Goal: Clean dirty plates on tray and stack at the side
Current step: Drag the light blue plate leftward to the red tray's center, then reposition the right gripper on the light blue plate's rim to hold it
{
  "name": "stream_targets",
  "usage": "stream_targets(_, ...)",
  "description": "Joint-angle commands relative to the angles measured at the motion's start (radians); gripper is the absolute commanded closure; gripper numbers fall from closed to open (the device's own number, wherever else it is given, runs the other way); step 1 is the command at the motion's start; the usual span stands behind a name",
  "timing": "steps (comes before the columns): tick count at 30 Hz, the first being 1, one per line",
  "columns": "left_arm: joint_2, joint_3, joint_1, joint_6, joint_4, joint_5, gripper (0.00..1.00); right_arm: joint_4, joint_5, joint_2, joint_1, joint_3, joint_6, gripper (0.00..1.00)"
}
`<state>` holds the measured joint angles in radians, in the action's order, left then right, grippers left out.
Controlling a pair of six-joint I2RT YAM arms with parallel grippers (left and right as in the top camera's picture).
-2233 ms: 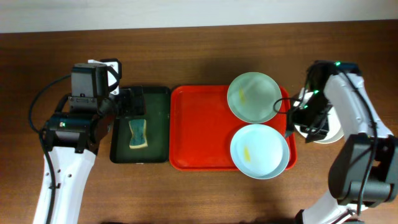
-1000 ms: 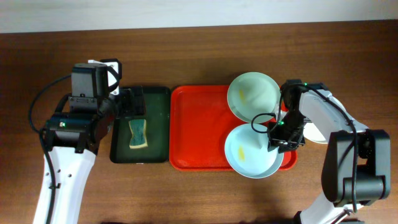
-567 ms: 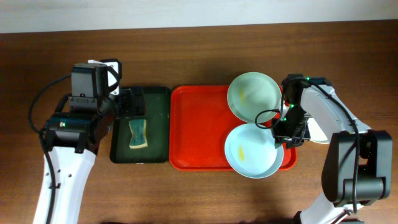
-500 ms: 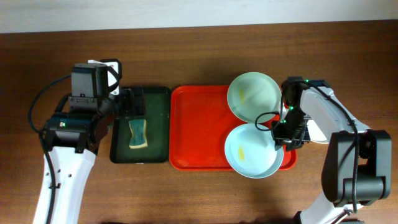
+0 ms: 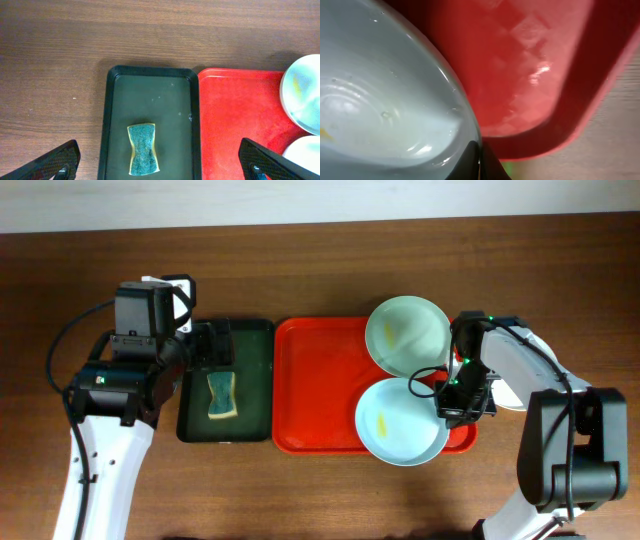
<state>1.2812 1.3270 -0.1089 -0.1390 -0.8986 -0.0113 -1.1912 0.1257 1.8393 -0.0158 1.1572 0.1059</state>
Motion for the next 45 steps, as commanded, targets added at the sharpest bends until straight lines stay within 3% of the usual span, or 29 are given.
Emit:
stream_targets(1,-0.005,0.009,0.0,-0.005,-0.002,0.004,0.01,0.009,0.146,-0.002,-0.005,-0.009,0.006,0.96)
stream_targets(8,-0.005,0.009,0.0,-0.005,-0.002,0.004,0.01,0.069,0.302,-0.002,-0.06,-0.009,0.011,0.96)
stream_targets(17,-0.005,0.009,0.0,-0.005,-0.002,0.004,0.01,0.287,0.296,-0.002,-0.261,-0.009,0.252,0.96)
stream_targets(22,-0.005,0.009,0.0,-0.005,-0.002,0.004,0.01,0.438,0.183,-0.002,-0.357,-0.009,0.439,0.96)
stream_targets(27,-0.005,0.009,0.0,-0.005,-0.002,0.004,0.01,0.478,0.099,-0.002,-0.378,-0.009,0.522,0.96)
stream_targets(30,-0.004,0.009,0.0,-0.005,-0.002,0.004,0.01,0.508,0.06,-0.002,-0.377,-0.009,0.52,0.85)
stream_targets(32,-0.005,0.009,0.0,-0.005,-0.002,0.004,0.01,0.511,0.061,-0.002,-0.378,-0.009,0.51,0.61)
stream_targets(34,-0.005,0.009,0.0,-0.005,-0.002,0.004,0.01,0.511,0.061,-0.002,-0.378,-0.009,0.492,0.47)
stream_targets(35,-0.005,0.009,0.0,-0.005,-0.002,0.004,0.01,0.512,0.06,-0.002,-0.377,-0.009,0.492,0.44)
stream_targets(40,-0.005,0.009,0.0,-0.005,-0.002,0.004,0.01,0.516,0.097,-0.006,-0.372,0.01,0.443,0.66)
stream_targets(45,-0.005,0.009,0.0,-0.005,-0.002,0.004,0.01,0.349,0.232,-0.052,-0.336,0.166,0.394,0.6)
